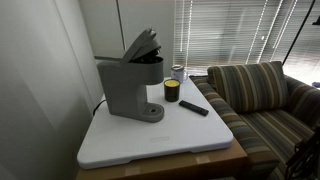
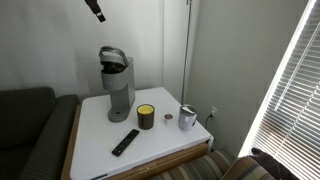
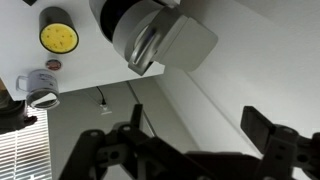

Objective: Open the water reservoir lid on the Keurig machine

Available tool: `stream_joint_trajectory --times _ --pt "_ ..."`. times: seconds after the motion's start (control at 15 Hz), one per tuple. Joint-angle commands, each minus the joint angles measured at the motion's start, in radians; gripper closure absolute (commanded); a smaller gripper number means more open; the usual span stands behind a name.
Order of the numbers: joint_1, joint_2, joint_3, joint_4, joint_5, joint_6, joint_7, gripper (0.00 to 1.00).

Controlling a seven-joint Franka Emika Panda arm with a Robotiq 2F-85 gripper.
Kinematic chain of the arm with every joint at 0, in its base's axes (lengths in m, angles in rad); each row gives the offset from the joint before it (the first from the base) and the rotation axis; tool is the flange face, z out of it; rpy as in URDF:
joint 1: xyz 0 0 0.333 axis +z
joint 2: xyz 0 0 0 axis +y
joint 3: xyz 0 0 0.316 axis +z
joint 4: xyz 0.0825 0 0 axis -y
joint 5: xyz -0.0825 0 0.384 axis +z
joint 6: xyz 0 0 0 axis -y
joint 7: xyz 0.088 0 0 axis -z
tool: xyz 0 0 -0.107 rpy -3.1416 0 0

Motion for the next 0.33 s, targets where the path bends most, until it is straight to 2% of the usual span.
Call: stream_joint_trajectory --times 0.0,0.27 --pt "0.073 -0.001 -0.075 0.0 0.006 -0.009 0.0 0.0" --pt "0.086 -0.001 -0.089 0.0 0.006 -0.012 0.006 0.0"
